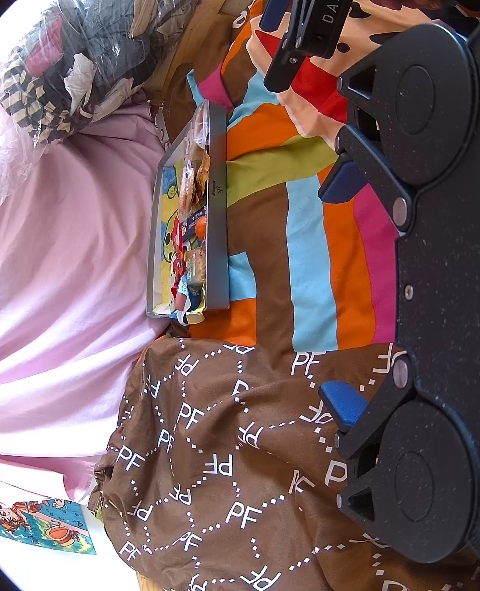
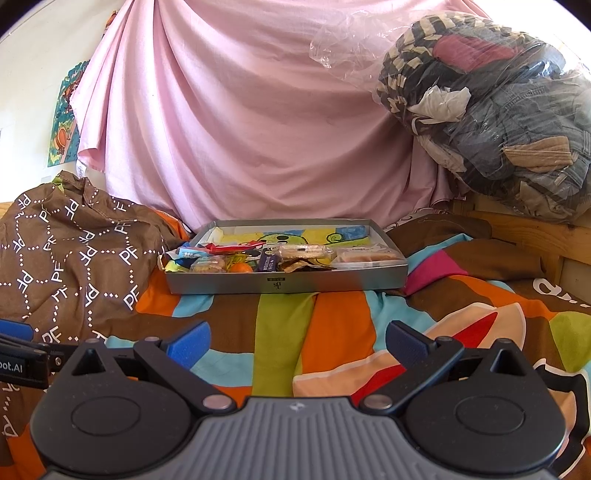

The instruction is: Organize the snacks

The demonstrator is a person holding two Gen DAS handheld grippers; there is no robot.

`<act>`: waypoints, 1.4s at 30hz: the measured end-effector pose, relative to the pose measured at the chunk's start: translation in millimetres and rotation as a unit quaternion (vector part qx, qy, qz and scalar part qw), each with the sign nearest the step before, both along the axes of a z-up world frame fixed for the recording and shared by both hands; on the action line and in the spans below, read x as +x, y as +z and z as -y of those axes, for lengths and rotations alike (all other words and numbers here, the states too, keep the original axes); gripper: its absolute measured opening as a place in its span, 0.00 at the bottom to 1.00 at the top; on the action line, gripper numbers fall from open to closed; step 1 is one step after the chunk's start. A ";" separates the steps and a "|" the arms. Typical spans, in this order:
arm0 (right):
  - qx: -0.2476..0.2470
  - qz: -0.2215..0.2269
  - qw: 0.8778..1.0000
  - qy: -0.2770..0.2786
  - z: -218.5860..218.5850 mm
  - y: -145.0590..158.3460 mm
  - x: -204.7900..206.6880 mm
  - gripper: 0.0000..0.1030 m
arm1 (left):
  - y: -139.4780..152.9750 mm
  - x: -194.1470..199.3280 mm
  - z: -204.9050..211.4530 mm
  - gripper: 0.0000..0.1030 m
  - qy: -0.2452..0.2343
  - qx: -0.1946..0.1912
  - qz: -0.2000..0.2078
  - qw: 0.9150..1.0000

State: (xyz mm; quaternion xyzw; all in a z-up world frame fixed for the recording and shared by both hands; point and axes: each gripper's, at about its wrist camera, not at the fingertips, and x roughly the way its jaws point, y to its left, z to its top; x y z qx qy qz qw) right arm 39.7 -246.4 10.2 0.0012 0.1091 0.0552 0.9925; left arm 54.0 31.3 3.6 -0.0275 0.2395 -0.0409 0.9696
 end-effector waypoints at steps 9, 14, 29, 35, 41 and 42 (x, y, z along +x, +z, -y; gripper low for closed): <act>-0.001 -0.001 1.000 0.001 -0.6 -0.6 -0.1 1.00 | -1.5 0.0 0.1 0.99 0.002 0.004 -0.003 1.000; -0.001 -0.003 1.000 0.000 -1.0 -2.3 -0.2 1.00 | -0.3 2.4 1.1 0.99 0.008 0.012 -0.015 1.000; -0.001 -0.006 1.000 0.001 -0.8 -2.3 0.2 1.00 | -3.7 9.6 6.5 0.98 0.043 0.062 -0.061 0.995; -0.002 -0.008 1.000 0.002 -1.3 -1.8 1.4 1.00 | -4.2 10.0 8.5 0.97 0.030 0.052 -0.068 0.996; -0.004 -0.012 1.000 0.005 -3.1 -3.0 2.1 1.00 | -5.3 9.8 9.1 0.97 0.026 0.053 -0.069 0.996; -0.004 -0.013 1.000 0.005 -3.0 -3.2 2.0 1.00 | -5.3 9.7 9.2 0.97 0.025 0.053 -0.069 0.996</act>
